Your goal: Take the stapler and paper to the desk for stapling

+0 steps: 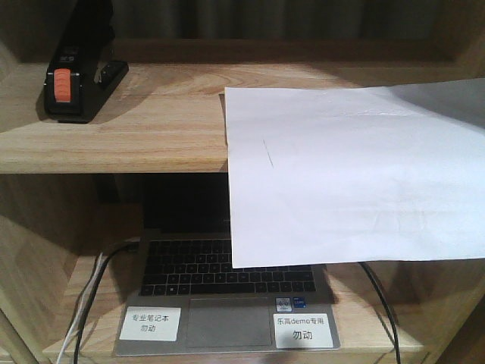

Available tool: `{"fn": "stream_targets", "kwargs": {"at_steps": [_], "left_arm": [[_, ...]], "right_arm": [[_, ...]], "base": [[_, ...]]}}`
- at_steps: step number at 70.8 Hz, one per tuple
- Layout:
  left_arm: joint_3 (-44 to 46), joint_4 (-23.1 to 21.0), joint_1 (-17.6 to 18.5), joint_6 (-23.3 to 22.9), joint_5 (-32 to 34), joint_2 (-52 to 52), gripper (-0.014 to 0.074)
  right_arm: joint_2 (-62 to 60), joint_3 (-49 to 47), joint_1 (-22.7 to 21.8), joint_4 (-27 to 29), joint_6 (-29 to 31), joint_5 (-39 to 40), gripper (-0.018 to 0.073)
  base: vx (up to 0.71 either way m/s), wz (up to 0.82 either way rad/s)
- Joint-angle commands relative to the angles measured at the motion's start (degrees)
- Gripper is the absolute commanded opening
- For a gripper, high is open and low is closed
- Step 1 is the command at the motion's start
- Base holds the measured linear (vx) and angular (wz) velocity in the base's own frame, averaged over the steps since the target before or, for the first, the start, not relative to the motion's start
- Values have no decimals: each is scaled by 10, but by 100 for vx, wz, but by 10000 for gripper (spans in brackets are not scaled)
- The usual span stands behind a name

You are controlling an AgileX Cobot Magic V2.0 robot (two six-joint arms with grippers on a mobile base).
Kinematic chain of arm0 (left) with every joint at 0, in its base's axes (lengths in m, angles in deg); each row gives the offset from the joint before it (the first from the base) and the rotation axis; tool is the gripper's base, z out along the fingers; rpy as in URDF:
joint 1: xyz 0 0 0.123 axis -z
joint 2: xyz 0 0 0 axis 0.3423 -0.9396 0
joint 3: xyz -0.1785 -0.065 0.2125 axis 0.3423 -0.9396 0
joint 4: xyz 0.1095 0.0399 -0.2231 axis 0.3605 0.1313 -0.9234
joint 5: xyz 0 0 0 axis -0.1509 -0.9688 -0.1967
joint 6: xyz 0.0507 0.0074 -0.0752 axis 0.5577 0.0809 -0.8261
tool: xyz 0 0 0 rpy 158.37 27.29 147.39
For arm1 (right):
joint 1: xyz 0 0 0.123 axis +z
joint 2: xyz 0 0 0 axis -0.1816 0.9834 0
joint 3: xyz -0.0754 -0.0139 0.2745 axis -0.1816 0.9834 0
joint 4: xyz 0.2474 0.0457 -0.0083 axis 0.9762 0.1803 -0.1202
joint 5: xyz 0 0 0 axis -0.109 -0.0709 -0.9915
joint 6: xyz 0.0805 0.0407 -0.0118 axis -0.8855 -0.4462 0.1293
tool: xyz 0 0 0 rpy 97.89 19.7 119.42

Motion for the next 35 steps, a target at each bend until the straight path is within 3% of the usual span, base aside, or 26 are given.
{"fn": "stream_targets", "kwargs": {"at_steps": [1,18,35], "left_arm": [[85,-4,1,-4,-38,-34,-6],[273,-4,1,-4,-223,-146,-5],[307,-5,1,-4,-316,-240,37]], "right_arm": [[18,-91,-2,-2,4,-23,-5],[139,-311,-2,5,2,-196,-5],[253,-391,-2,19,3,-333,10]], "base": [[0,0],[0,0],[0,0]]}}
